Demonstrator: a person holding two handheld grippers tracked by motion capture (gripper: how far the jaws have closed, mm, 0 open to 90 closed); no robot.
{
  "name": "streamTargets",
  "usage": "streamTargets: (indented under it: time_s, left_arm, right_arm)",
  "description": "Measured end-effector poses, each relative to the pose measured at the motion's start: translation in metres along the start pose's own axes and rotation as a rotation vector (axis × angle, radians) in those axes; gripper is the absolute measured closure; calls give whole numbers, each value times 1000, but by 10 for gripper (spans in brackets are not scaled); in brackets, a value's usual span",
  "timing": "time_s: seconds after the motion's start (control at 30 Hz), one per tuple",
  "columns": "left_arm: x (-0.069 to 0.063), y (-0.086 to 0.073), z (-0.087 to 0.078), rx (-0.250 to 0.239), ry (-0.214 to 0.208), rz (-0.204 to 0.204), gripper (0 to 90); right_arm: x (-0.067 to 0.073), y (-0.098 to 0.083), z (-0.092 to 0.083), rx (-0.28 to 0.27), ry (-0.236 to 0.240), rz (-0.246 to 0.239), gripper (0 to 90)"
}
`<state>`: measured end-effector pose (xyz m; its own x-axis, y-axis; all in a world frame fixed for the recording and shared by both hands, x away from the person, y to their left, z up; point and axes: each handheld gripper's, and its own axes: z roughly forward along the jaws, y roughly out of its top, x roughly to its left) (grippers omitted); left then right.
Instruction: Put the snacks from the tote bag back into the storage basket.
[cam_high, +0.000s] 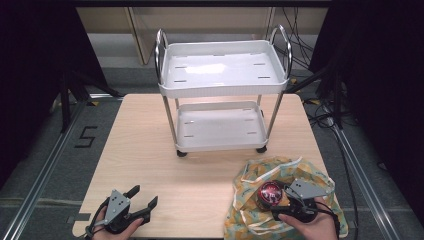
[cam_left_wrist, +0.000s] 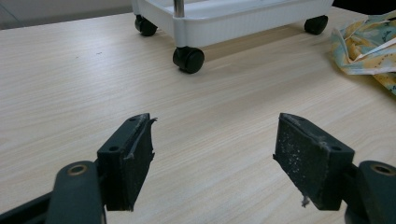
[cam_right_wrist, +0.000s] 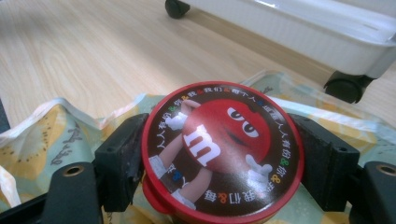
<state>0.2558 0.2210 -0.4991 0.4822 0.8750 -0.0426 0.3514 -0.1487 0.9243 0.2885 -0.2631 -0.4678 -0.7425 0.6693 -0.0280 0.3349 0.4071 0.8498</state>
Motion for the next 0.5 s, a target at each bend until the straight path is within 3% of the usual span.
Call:
streamTargets:
  time_s: [0.23, 0.5]
  left_arm:
    - [0, 0, 0, -1, 6, -6, 272]
    - [-1, 0, 0, -3, 6, -8, 272]
  right_arm:
    - [-2, 3, -1, -15, -4, -24, 265]
    - [1, 7, -3, -21, -14, -13, 266]
